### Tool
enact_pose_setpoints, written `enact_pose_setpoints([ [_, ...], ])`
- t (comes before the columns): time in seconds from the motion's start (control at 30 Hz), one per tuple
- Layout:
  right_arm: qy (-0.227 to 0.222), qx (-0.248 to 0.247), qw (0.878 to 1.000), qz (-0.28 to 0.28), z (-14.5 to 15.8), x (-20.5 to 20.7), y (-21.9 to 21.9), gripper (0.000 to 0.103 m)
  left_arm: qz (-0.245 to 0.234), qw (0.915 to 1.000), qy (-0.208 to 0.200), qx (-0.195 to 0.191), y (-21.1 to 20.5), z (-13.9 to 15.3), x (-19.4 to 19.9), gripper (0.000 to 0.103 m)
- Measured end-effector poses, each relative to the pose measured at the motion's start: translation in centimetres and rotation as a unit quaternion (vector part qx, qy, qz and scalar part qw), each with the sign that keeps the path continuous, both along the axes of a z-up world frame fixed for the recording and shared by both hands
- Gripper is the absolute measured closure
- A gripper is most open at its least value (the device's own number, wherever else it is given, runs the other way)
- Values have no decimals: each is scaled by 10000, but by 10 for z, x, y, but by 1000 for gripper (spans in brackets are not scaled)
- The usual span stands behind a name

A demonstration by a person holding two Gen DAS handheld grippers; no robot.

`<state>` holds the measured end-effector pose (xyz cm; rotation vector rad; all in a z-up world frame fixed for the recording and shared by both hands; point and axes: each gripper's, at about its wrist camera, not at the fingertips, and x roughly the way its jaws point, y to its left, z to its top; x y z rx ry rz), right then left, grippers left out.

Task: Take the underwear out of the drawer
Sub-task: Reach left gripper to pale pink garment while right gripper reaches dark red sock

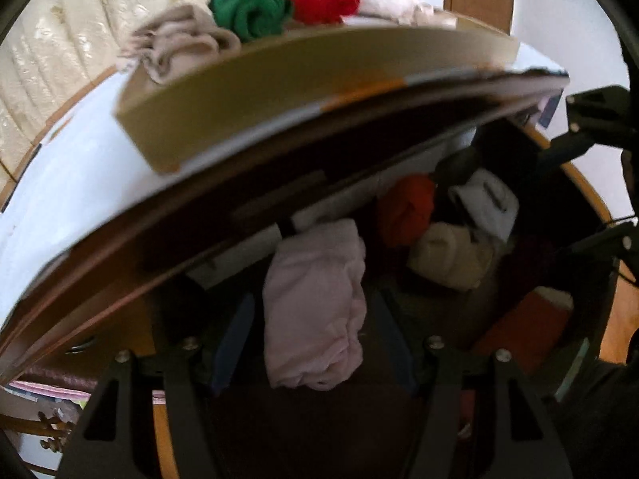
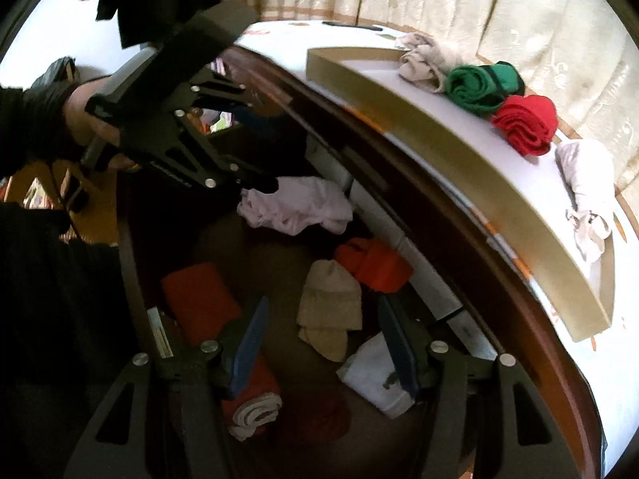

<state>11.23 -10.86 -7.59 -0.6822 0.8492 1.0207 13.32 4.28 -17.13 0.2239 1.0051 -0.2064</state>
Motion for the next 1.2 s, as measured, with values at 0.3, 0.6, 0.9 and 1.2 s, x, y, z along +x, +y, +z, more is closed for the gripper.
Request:
enact_pose_setpoints([
  [0.3, -35, -219, 9992, 340, -20, -9, 6, 44, -109, 9992, 360, 109, -7, -20, 12, 40],
  [0.6, 155, -168, 9984, 513, -35, -4, 12, 44, -310, 9970, 664, 258, -17, -34, 14, 40],
  [0.9, 109, -392, 9965, 732, -44, -1, 14, 44, -193, 9919, 1191, 399, -20, -57, 21, 41],
  [1.2, 147, -665, 9916, 1104, -50, -1, 13, 44, -386, 9880, 1368, 605, -32, -68, 16, 87],
])
